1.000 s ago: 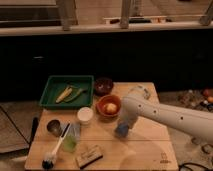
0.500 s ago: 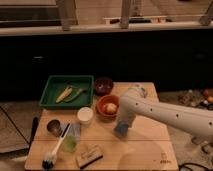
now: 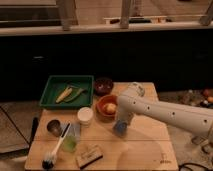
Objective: Place sponge in paper cup
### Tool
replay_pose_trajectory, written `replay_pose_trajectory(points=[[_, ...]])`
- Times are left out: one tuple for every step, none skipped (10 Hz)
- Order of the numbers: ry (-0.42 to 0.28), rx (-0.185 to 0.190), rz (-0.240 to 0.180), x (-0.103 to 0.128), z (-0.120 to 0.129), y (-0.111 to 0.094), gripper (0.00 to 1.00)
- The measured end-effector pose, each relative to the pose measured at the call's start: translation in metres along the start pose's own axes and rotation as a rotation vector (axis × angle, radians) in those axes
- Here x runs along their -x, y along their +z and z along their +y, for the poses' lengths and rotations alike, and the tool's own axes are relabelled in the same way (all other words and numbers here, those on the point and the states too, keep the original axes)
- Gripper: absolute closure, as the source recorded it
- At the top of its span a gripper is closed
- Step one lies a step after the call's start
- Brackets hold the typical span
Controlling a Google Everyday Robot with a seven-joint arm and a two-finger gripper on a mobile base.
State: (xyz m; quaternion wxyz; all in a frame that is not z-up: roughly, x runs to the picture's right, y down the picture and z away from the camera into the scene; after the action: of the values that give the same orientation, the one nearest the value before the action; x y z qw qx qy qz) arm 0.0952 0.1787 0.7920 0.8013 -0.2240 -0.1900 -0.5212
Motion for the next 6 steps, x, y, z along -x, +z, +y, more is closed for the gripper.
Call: replay_pose_trajectory(points=[[-0.005,0.000,0.001,0.000,-0.002,0.000,0.70],[-0.013,0.000,0.008,-0.003,-0.007,0.001,0.72],[-0.023,0.006,0.016,-0.001,-0.009,0.000,0.79],[-0.045,0.009,0.029,0.006,-0.017,-0.009,0.91],[-0.064,0.017,0.036,0.013,-0.022,-0.017,0.97],[-0.096,0.027,0.051,0.023,-0.033,-0.033,1.00]])
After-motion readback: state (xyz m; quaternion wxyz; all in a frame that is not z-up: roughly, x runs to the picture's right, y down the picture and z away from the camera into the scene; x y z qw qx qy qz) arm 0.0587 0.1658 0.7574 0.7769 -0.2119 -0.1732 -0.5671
